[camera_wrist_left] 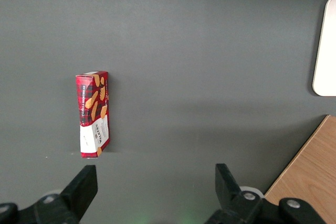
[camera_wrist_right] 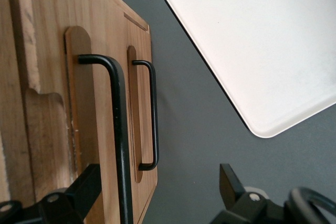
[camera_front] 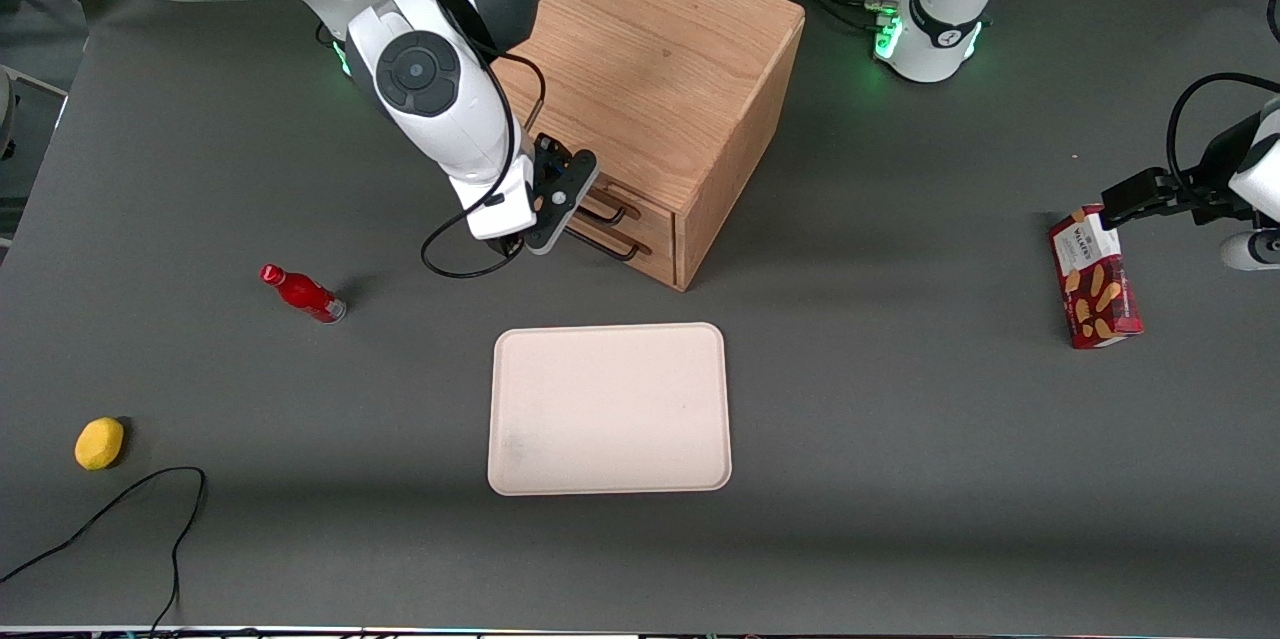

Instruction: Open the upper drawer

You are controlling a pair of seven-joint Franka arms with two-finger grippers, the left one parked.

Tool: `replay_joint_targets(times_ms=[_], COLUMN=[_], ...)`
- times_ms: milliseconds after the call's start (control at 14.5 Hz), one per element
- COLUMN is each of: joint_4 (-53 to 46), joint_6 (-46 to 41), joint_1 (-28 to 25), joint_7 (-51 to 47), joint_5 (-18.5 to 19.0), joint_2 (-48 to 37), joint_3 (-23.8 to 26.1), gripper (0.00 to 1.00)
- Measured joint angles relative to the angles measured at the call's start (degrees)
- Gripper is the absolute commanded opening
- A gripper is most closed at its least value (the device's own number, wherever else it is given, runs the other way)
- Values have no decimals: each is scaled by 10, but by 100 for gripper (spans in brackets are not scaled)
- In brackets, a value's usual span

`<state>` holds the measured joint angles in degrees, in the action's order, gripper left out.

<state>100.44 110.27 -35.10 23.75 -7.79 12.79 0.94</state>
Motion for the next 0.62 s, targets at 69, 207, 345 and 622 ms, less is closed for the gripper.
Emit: replay_joint_targets(times_ms=[69,207,345,622], joint_4=[3,5,11,26], joint_6=[1,7,16,42], joint_1=[-1,-1,-1,-1], joint_7=[0,0,0,0], joint_5=[0,0,1,2], joint_2=[0,1,2,11], joint_3=[0,-1,-2,-2], gripper=[100,100,100,100])
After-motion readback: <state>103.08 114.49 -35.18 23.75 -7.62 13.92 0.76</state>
